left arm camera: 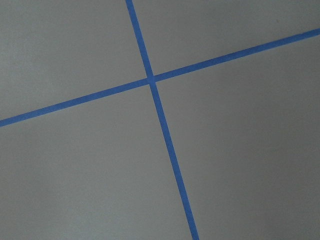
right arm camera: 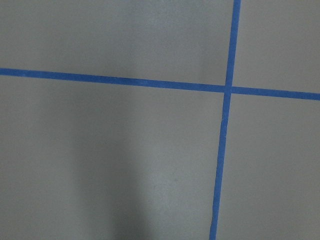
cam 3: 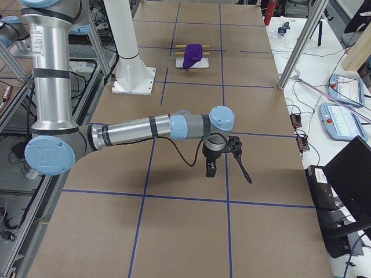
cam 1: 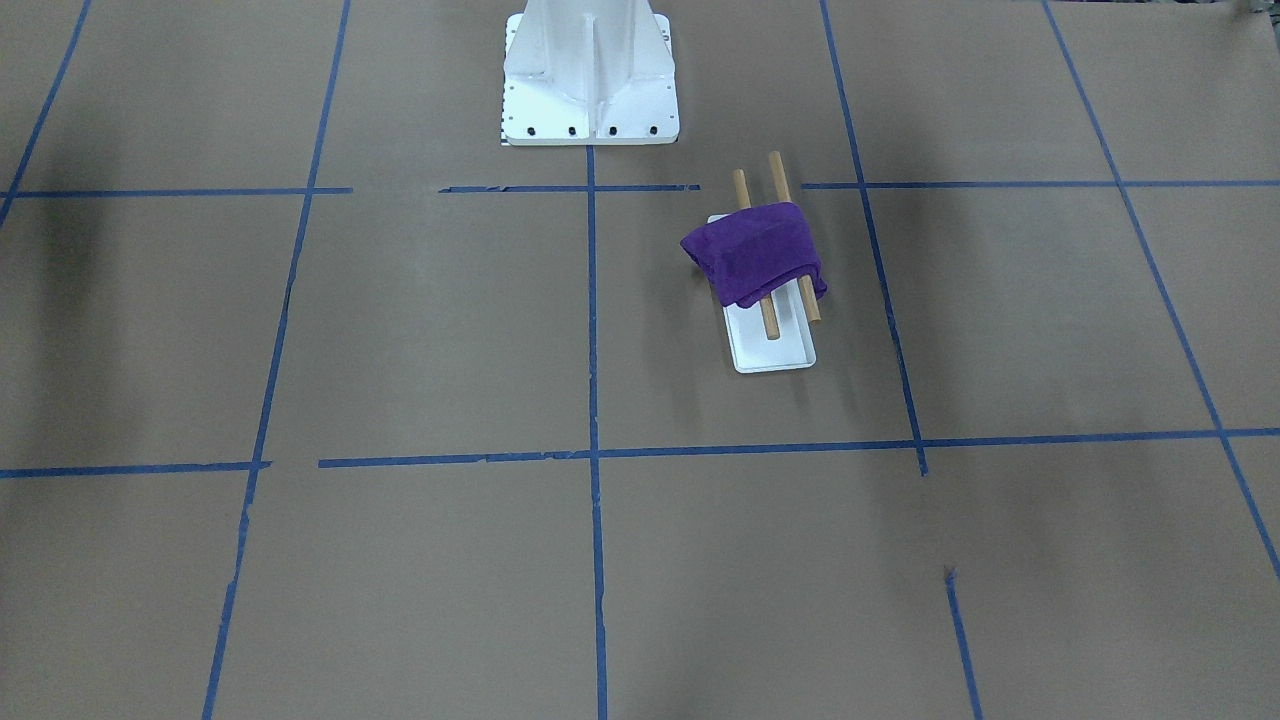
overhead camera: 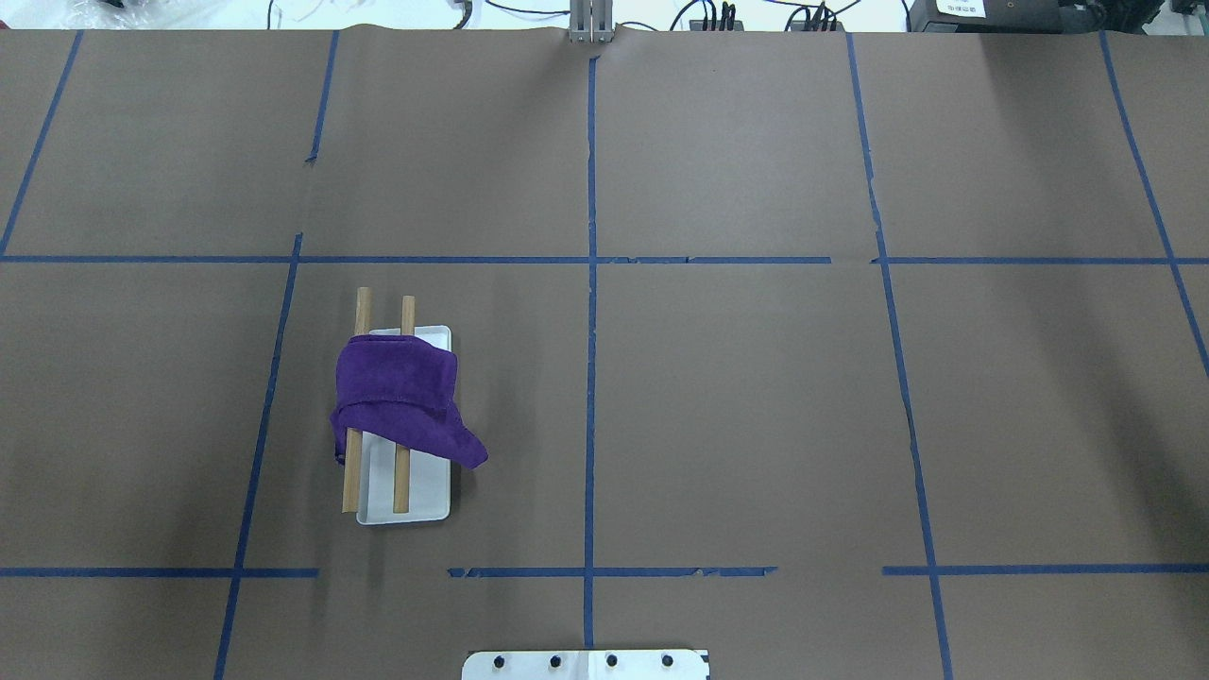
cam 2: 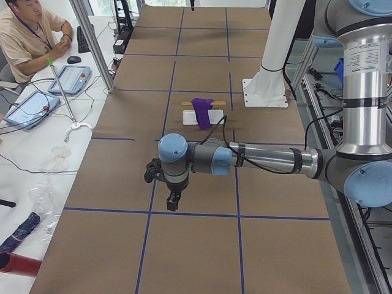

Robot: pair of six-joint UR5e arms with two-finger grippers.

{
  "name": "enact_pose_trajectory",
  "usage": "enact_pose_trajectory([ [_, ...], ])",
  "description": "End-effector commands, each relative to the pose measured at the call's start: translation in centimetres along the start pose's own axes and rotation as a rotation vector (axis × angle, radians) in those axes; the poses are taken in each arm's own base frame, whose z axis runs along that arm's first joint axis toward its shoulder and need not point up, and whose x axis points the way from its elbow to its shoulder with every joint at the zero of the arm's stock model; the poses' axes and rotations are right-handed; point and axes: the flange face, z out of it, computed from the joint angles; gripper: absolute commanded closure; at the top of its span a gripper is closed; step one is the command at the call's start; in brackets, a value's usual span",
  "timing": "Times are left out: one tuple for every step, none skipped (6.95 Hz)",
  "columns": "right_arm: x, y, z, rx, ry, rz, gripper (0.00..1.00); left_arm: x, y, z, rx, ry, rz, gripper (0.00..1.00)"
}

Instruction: Hang towel on rack

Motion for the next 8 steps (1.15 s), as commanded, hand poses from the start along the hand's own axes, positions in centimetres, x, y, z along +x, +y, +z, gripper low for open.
enact_pose_trajectory([
  [0.0,-0.1,0.2,-0.018,0.017,-0.041,0.0,0.0,-0.2,0.0,-0.003,0.001,-0.002,0.0],
  [-0.1,-0.4,0.4,-0.021,0.009,-0.041,0.0,-0.1,-0.4,0.0,-0.003,0.001,-0.002,0.0],
  [-0.1,-0.3,0.5,-0.024,0.002,-0.037,0.0,0.0,-0.4,0.0,-0.002,0.001,-0.001,0.0],
  [0.0,-0.4,0.6,-0.022,0.0,-0.044,0.0,0.1,-0.7,-0.1,0.002,0.0,0.004,0.0],
  [0.0,-0.4,0.6,-0.023,0.002,-0.04,0.0,0.2,-0.9,-0.3,0.007,-0.001,0.006,0.0],
  [0.3,-0.3,0.9,-0.026,0.007,-0.034,0.0,0.3,-1.4,-0.4,0.011,0.0,0.011,0.0],
  [1.3,0.2,1.9,-0.039,0.007,-0.024,0.0,0.3,-1.9,-0.5,0.013,-0.002,0.012,0.0],
  [1.5,-0.2,2.3,-0.044,0.007,-0.021,0.0,0.3,-1.8,-0.5,0.012,-0.001,0.009,0.0],
])
